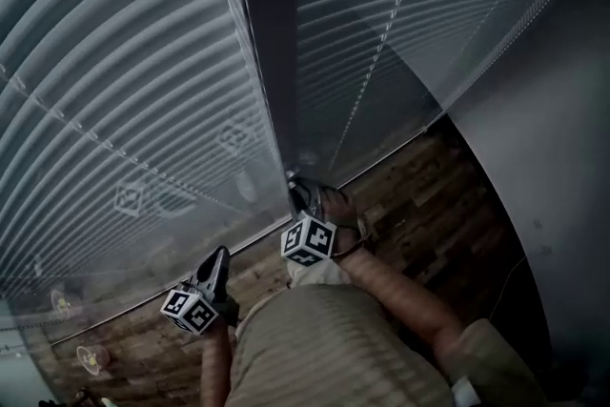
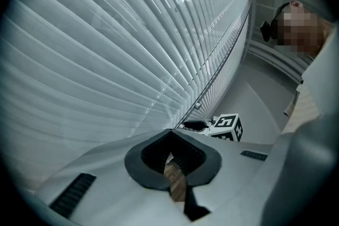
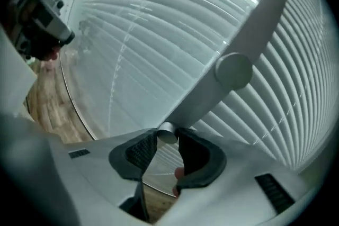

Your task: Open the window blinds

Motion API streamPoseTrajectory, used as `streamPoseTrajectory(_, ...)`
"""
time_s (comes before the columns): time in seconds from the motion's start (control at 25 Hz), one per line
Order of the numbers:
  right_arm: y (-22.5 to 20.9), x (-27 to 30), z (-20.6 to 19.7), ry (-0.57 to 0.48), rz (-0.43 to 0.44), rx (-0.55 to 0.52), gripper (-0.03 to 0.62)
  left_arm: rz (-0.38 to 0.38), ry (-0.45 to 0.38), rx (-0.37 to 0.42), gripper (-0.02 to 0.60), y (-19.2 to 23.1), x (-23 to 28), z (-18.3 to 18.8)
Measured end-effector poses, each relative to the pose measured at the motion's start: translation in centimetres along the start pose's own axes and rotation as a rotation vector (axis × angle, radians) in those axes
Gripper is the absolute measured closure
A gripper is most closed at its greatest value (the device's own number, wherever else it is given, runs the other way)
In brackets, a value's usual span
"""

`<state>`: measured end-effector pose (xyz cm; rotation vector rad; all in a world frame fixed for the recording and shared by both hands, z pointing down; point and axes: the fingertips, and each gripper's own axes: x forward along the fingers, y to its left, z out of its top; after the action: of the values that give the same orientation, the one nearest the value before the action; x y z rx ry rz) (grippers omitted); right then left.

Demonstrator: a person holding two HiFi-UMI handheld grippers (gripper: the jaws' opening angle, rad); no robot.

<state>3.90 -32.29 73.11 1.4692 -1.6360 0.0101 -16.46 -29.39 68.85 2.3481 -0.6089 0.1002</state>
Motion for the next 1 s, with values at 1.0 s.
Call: streamPoseTrajectory(1.0,0.3,-0.3,-0.6,-0.023,0.052,0.169,0.467,0.001,0.017,-0.007,0.569,0.5,-0.4,-1.2)
